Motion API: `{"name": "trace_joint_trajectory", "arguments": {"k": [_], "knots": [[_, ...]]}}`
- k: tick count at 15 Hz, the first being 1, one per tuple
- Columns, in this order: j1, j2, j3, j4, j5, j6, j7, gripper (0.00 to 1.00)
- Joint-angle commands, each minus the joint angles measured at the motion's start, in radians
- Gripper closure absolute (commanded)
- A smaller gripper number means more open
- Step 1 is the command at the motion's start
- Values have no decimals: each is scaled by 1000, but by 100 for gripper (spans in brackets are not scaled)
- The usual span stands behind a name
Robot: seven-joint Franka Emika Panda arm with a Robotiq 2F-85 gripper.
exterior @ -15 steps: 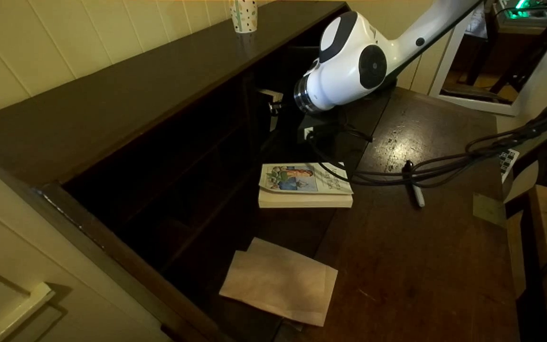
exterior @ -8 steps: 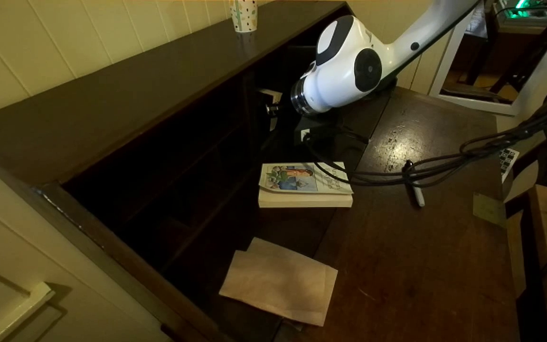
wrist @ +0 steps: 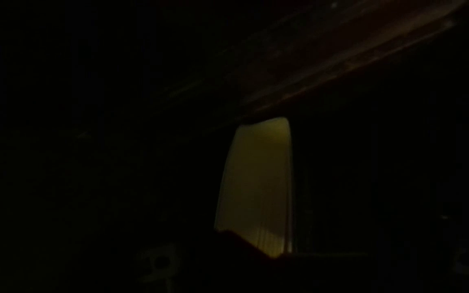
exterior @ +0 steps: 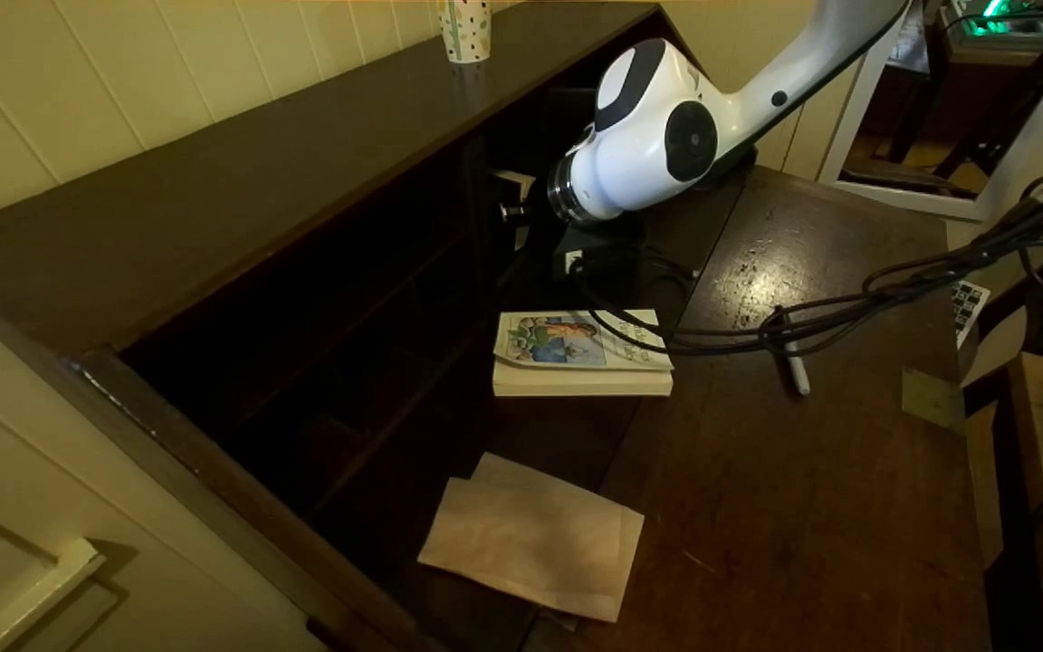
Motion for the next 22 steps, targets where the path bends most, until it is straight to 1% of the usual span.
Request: {"name": "trace_joint_trajectory", "arguments": {"k": [1,3,4,9,11,12,16,19,22], "knots": [[-6,44,15,57,0,4,-25,24],[-7,49,18,65,0,5,-25,30],[-7,51,19,67,0,5,-25,39],[-9,51,13,74,0,13,-20,75],[0,36,-6,56,14,20,-15,88],[5,25,-16,46,37,24,-26,92],[33,-8,-58,10,145,31,-88,92],[57,-37,-92,-16,275,57,-177,92],[83,-70,-134,-57,433,82,-303,92]]}}
